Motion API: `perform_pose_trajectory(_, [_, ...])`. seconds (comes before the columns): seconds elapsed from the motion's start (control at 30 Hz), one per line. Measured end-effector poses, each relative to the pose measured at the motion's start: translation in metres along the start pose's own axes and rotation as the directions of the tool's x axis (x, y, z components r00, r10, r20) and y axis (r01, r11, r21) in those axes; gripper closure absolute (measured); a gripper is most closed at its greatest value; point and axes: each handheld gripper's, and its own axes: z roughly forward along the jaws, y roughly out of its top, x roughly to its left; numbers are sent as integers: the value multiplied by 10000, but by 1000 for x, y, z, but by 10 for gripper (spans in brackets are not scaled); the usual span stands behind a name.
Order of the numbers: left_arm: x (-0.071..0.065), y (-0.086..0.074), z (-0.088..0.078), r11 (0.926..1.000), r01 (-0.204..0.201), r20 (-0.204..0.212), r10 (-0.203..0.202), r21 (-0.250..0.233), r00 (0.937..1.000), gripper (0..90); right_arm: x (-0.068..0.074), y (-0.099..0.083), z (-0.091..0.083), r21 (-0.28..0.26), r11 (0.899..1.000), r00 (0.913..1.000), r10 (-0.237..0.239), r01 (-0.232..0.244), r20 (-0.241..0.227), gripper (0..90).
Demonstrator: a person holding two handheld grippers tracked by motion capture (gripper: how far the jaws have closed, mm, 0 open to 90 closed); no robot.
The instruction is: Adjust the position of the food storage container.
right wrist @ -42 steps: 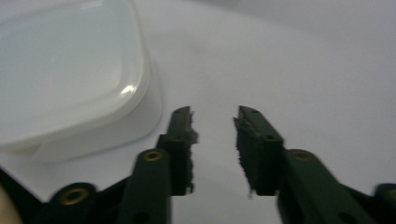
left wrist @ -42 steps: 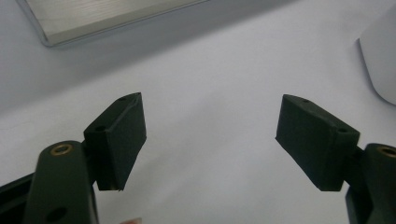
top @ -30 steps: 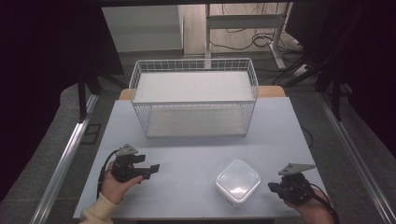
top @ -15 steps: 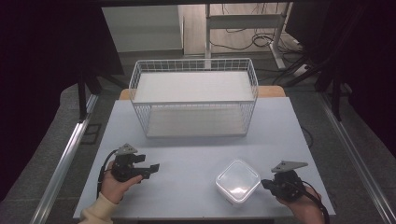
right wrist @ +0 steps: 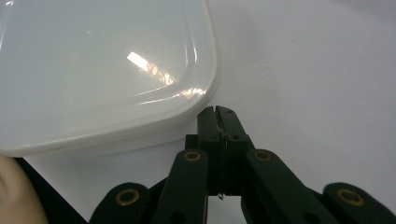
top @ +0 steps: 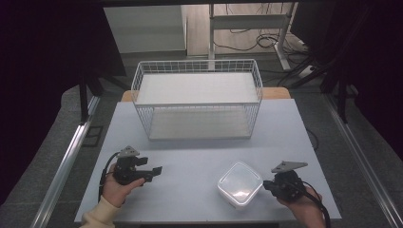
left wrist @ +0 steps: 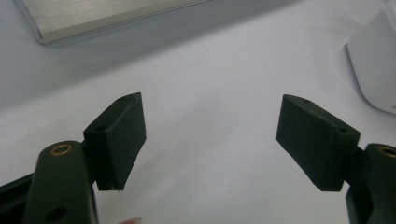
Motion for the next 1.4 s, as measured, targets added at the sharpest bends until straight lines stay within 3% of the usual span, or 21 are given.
perform_pose_trajectory(0.57, [1, 1, -1, 10000, 39, 18, -39, 0, 10000, 236, 9, 22, 19, 39, 9997, 9996, -225, 226, -149, 894])
perform_pose_trajectory(1.03, [4, 1, -5, 9999, 79, -59, -79, -94, 10000, 236, 13, 59, 47, 122, 9982, 9976, -587, 592, -369, 894])
perform_pose_trajectory(1.4, [0, 3, -3, 10000, 34, -52, -35, -69, 10000, 236, 19, 75, 62, 92, 9959, 9943, -895, 902, -580, 895])
